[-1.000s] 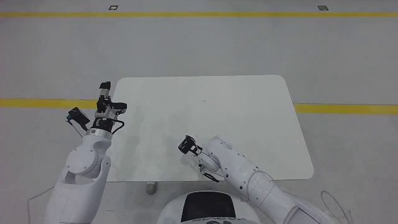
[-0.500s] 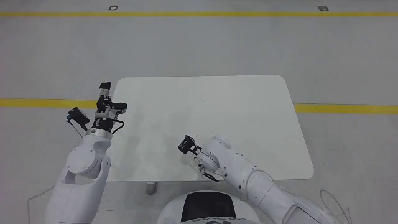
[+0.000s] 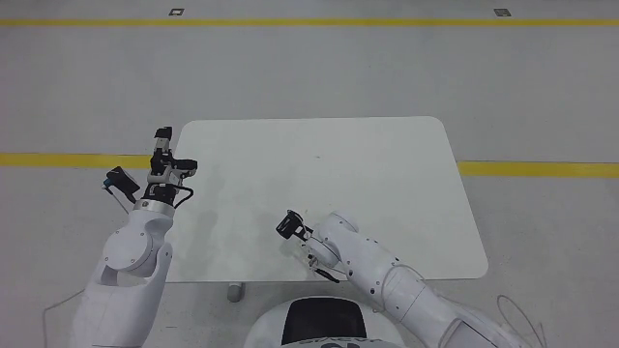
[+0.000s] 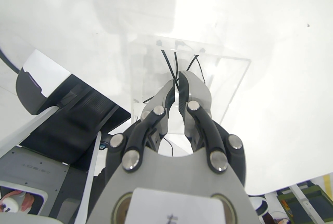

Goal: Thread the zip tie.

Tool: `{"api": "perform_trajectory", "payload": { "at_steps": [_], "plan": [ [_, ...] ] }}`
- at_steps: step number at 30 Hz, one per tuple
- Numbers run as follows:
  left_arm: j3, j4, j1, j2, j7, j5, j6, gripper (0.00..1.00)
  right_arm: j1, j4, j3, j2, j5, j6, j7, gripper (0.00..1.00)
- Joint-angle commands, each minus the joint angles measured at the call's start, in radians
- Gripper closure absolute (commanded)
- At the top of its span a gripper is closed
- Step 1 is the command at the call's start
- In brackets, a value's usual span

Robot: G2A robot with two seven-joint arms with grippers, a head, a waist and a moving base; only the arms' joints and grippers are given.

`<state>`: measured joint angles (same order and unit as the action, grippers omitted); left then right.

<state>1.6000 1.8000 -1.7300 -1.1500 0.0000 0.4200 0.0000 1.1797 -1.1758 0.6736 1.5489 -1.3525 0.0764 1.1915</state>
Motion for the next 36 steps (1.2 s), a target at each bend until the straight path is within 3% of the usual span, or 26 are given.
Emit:
{"api": "perform_trajectory", "payload": {
  "at_steps": [1, 12, 25, 36],
  "plan": [
    [0.0, 0.0, 0.0, 0.0, 0.0, 0.0, 0.0, 0.0, 0.0, 0.001, -0.001, 0.0, -0.002, -0.001, 0.002, 0.88],
    [0.0, 0.0, 0.0, 0.0, 0.0, 0.0, 0.0, 0.0, -0.005, 0.012, -0.004, 0.004, 0.0, -0.003, 0.001, 0.85],
    [0.0, 0.0, 0.0, 0.0, 0.0, 0.0, 0.0, 0.0, 0.008, -0.023, -0.008, 0.003, -0.007, -0.003, 0.021, 0.85],
    [0.0, 0.0, 0.0, 0.0, 0.0, 0.0, 0.0, 0.0, -0.008, 0.022, -0.013, 0.012, 0.021, -0.007, 0.02, 0.86]
  ]
}}
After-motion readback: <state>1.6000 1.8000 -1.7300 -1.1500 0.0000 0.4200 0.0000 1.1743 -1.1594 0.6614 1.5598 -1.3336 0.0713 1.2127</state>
